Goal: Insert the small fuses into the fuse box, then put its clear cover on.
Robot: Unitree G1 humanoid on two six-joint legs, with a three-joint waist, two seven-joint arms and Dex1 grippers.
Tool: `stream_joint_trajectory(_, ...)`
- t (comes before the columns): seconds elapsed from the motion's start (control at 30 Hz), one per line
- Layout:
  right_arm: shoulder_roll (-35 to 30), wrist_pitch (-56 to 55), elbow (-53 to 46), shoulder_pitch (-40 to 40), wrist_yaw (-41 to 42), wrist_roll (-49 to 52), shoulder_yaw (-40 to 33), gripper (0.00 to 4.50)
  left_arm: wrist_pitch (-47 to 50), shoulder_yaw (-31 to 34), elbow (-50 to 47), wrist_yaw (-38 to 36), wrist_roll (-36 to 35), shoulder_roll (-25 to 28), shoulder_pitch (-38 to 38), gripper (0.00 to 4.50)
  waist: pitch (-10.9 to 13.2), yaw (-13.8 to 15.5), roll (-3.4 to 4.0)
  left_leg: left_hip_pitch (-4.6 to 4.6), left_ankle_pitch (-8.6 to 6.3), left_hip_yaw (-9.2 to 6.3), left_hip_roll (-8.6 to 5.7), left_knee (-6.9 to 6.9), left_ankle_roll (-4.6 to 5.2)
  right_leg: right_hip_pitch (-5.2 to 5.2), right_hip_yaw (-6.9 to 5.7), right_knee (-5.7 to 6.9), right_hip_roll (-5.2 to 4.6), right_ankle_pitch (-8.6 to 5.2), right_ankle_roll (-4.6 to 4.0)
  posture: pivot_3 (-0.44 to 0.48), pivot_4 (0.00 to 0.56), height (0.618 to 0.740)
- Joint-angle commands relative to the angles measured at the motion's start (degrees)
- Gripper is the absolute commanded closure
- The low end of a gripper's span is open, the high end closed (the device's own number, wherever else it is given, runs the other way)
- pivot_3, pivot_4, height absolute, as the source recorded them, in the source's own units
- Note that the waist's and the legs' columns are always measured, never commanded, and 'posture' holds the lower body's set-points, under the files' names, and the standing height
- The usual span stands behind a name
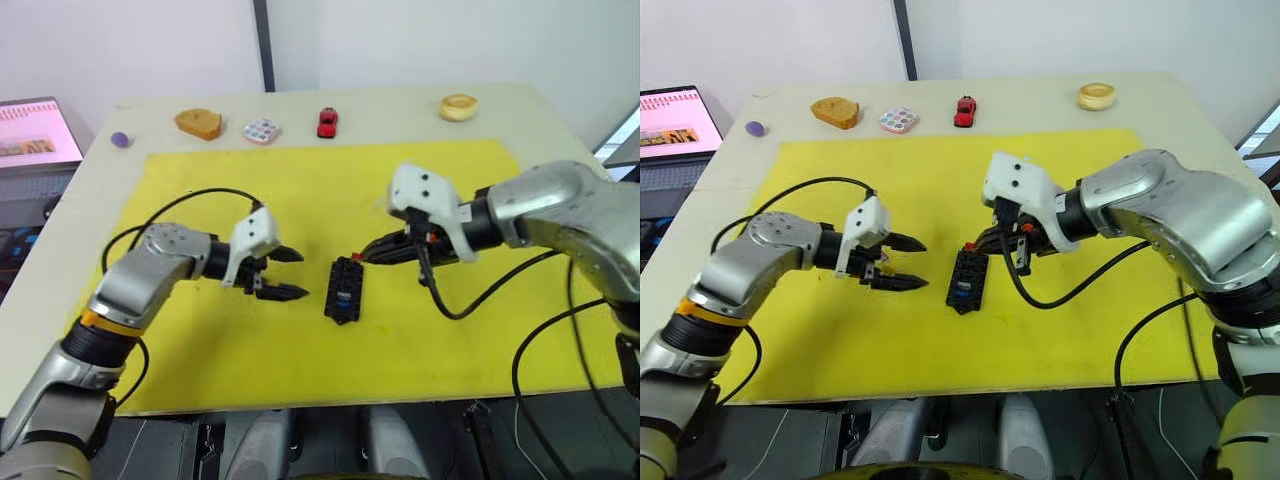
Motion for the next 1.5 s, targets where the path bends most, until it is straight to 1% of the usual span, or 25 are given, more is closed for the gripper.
stream_joint_trajectory(0.03, 1.5, -0.1, -0.8, -0.1, -0.6, -2.9, 1.6, 4.50, -4.5, -0.4, 0.4, -2.0, 1.9, -0.8, 0.2, 0.03, 0.0, 0.0, 0.00, 0.00, 0.00, 0.00, 0.00, 0.02, 0.00, 0.01, 0.00, 0.00, 0.00, 0.00, 0.00, 0.000, 0.150, 0.740)
stream_joint_trajectory(0.3, 5.2, 2.0, 0.5, 0.3, -2.0, -6.6, 4.6, 4.50, -14.6, -0.5, 5.2, -5.9, 5.3, -3.1, -0.4, 0.03, 0.0, 0.1, 0.00, -0.01, -0.01, -0.04, -0.02, 0.09, 0.01, 0.03, -0.03, 0.02, 0.00, 0.00, 0.00, 0.000, 0.150, 0.740)
stream_joint_trajectory(0.37, 5.5, 2.0, 0.4, 0.7, -2.1, -7.4, 5.0, 4.50, -15.7, -0.5, 6.2, -6.4, 5.6, -3.9, -0.5, 0.03, 0.0, 0.1, 0.00, -0.01, -0.01, -0.05, -0.02, 0.09, 0.01, 0.03, -0.04, 0.02, 0.00, 0.00, 0.00, 0.000, 0.150, 0.740)
stream_joint_trajectory(0.53, 6.3, 3.1, 0.0, 1.1, -1.9, -7.8, 5.1, 4.50, -17.2, -0.4, 7.9, -7.1, 6.6, -5.4, -0.8, 0.03, 0.0, 0.1, 0.01, -0.01, -0.01, -0.06, -0.02, 0.12, 0.01, 0.04, -0.06, 0.03, 0.01, 0.00, 0.01, 0.000, 0.150, 0.740)
stream_joint_trajectory(0.8, 6.0, 2.6, 0.3, 2.2, -1.6, -10.6, 6.7, 4.50, -19.5, -0.7, 10.4, -6.3, 9.3, -7.8, -1.6, 0.03, 0.0, 0.1, 0.01, -0.01, -0.01, -0.09, -0.04, 0.15, 0.02, 0.07, -0.10, 0.04, 0.01, 0.01, 0.01, 0.000, 0.150, 0.740)
stream_joint_trajectory(1.1, 6.8, 3.8, 0.2, 3.4, -2.1, -11.0, 7.0, 4.50, -21.2, -0.8, 12.0, -6.4, 11.0, -8.3, -1.6, 0.03, 0.0, 0.1, 0.00, -0.01, -0.01, -0.11, -0.04, 0.17, 0.02, 0.09, -0.12, 0.04, 0.01, 0.01, 0.01, 0.000, 0.150, 0.740)
stream_joint_trajectory(1.5, 7.0, 3.4, 1.1, 3.8, -2.2, -13.3, 8.0, 4.50, -21.1, -1.1, 10.8, -6.7, 11.7, -8.3, -1.1, 0.03, 0.0, 0.1, 0.00, -0.01, -0.01, -0.11, -0.04, 0.17, 0.02, 0.09, -0.14, 0.05, 0.02, 0.01, 0.01, 0.000, 0.150, 0.740)
